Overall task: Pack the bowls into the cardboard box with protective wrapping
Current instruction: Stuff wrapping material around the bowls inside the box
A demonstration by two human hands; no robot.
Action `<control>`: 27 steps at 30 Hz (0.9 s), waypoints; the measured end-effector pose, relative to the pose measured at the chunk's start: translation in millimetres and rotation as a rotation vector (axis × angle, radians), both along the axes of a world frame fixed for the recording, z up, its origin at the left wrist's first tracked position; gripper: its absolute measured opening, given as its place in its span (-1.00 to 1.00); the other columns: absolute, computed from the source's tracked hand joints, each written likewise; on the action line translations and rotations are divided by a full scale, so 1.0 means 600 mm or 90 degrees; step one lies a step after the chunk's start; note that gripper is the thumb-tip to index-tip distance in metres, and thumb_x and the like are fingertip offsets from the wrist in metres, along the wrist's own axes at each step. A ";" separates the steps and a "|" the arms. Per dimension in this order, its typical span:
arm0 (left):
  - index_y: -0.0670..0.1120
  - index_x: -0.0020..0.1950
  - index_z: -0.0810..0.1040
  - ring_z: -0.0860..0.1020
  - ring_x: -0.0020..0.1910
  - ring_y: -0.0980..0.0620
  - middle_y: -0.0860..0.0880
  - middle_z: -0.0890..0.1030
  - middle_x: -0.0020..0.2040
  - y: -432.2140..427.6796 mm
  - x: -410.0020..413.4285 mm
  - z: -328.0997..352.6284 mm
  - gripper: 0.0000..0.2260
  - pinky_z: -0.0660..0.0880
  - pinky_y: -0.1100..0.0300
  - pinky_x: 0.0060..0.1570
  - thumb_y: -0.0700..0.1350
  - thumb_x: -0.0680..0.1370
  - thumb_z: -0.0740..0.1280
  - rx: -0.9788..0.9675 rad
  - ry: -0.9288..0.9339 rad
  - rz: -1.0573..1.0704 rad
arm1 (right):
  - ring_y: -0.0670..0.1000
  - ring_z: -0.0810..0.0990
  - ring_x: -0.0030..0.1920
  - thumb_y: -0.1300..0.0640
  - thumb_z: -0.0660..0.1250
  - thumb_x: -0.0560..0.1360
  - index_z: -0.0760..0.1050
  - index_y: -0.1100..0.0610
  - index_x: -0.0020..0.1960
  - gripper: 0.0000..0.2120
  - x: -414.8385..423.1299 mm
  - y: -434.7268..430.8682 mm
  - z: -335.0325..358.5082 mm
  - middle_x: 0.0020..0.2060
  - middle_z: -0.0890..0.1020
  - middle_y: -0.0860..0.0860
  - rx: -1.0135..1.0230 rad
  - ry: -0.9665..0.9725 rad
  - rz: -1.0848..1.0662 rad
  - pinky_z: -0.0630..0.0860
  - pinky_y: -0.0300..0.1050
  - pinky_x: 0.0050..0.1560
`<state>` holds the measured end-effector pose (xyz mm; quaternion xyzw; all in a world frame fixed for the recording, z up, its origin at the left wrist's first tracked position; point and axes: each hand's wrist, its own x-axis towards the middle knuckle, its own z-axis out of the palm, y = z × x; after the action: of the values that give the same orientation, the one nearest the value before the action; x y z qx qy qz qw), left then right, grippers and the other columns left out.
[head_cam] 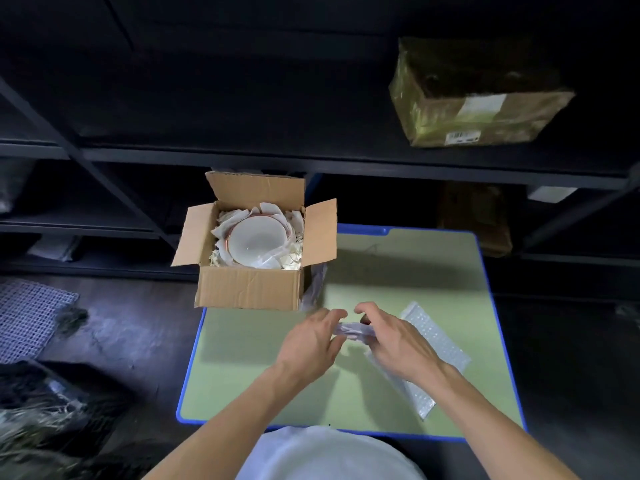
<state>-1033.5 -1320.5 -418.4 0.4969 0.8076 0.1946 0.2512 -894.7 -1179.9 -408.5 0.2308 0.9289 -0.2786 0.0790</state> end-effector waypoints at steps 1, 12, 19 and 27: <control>-0.02 0.34 0.45 0.53 0.11 -0.10 -0.05 0.55 0.16 -0.001 0.000 0.007 -0.72 0.46 0.00 0.00 -0.01 0.64 0.23 0.005 0.006 0.002 | 0.10 0.56 0.02 0.08 0.26 0.60 0.26 -0.04 0.31 -0.68 0.001 0.001 0.007 0.15 0.57 -0.10 -0.011 0.010 -0.003 0.43 -0.06 -0.12; 0.02 0.11 0.52 0.54 -0.17 0.01 0.08 0.60 -0.13 -0.027 -0.056 0.131 -0.91 0.49 -0.02 -0.20 -0.09 0.62 0.28 0.210 0.022 0.062 | 0.00 0.56 -0.12 -0.08 0.22 0.62 0.31 -0.17 0.23 -0.79 -0.059 -0.010 0.103 -0.02 0.62 -0.19 -0.013 0.168 0.029 0.51 -0.02 -0.16; -0.09 0.05 0.58 0.54 -0.11 0.00 0.02 0.55 0.01 -0.019 -0.144 0.169 -0.87 0.51 -0.01 -0.07 -0.27 0.54 0.34 0.241 0.001 0.103 | -0.05 0.52 -0.15 0.00 0.27 0.58 0.39 -0.13 0.18 -0.81 -0.122 -0.041 0.135 -0.06 0.56 -0.18 0.036 0.251 -0.040 0.52 -0.03 -0.17; -0.06 0.01 0.66 0.53 0.07 0.02 0.01 0.55 0.13 0.032 -0.235 0.171 -0.81 0.51 0.00 0.00 -0.29 0.47 0.41 0.248 0.049 0.060 | -0.01 0.58 -0.12 -0.04 0.28 0.56 0.36 -0.11 0.12 -0.83 -0.207 -0.062 0.153 -0.04 0.56 -0.17 0.014 0.224 -0.158 0.53 0.00 -0.12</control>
<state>-1174.4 -1301.6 -316.1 0.5048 0.7861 0.3394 0.1101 -1018.7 -1217.1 -316.5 0.2919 0.8960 -0.3117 -0.1214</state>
